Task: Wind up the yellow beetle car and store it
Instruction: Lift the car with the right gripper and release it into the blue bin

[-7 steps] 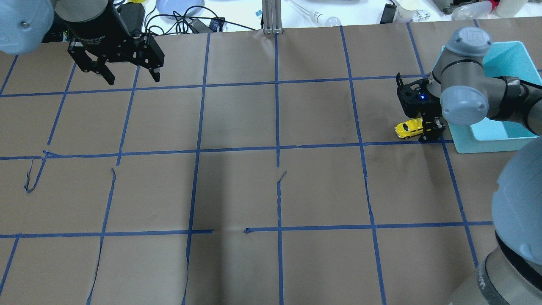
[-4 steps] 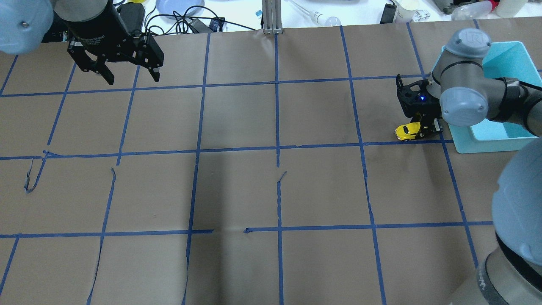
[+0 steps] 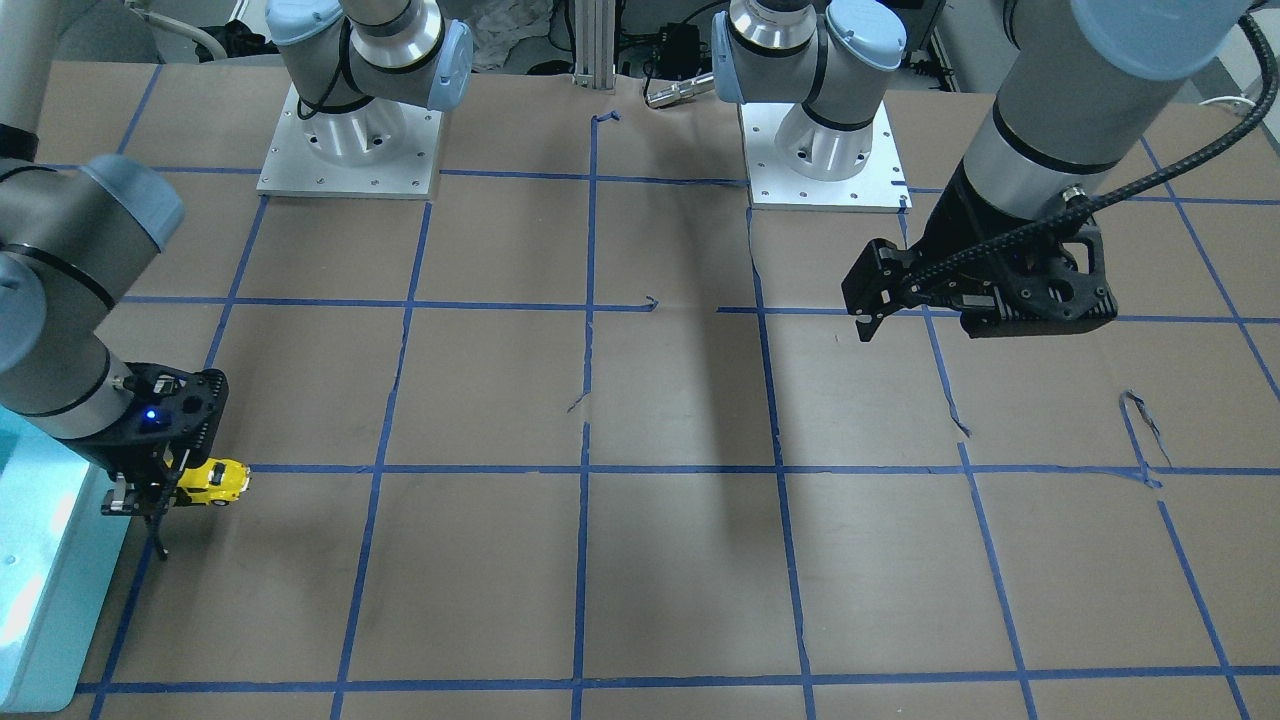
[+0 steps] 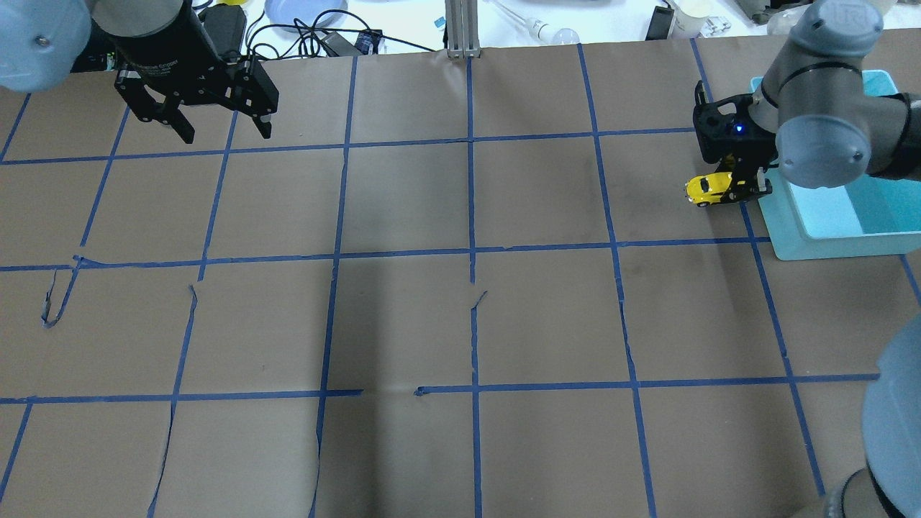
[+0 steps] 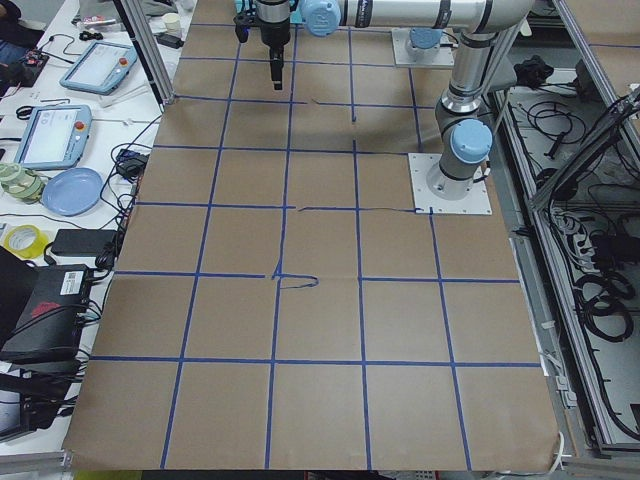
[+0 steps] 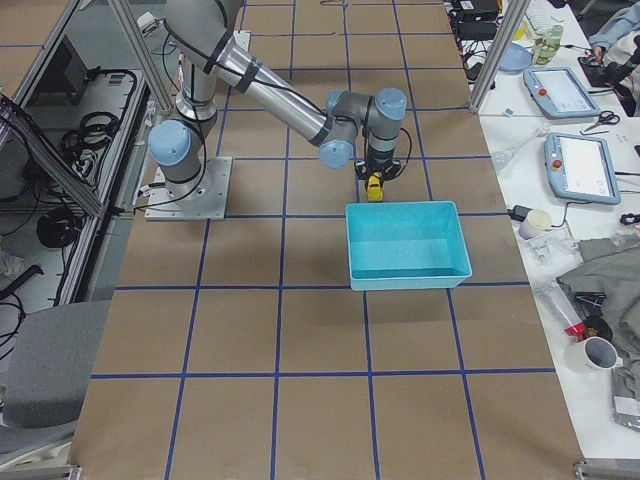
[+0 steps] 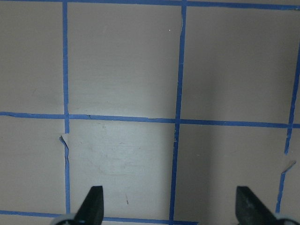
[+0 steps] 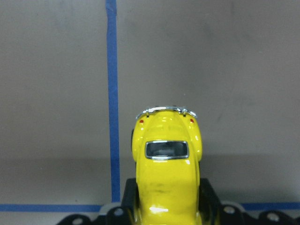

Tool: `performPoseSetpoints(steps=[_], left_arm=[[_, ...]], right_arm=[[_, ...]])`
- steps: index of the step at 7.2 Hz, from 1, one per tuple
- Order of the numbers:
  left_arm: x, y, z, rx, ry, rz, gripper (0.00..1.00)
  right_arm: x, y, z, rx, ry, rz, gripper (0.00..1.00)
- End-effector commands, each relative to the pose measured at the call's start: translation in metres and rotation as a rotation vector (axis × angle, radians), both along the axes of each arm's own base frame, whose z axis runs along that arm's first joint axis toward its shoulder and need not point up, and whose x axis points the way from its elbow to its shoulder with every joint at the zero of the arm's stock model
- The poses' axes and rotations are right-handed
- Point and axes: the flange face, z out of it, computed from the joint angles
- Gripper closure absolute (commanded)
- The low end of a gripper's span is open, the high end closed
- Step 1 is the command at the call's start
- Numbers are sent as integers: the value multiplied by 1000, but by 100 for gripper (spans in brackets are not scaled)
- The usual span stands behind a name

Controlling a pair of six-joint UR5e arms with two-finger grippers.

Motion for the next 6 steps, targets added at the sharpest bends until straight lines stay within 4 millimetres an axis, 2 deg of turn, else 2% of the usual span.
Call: performPoseSetpoints(steps=[1, 2, 3, 4, 5, 6], left_arm=[[0, 0, 0, -1, 0, 0, 0], [1, 0, 0, -1, 0, 2, 0], [1, 0, 0, 0, 0, 2, 0], [0, 0, 0, -1, 0, 0, 0], [1, 0, 0, -1, -2, 2, 0], [1, 0, 0, -1, 0, 2, 0]], right_arm=[[-54, -34, 87, -4, 26, -74, 82], [-93, -54, 82, 3, 29, -99, 82], [-143, -55, 50, 44, 6, -77, 82], [-184, -52, 22, 62, -9, -74, 82], [-202, -57, -1, 49, 1, -36, 81], [-207, -61, -29, 61, 0, -16, 77]])
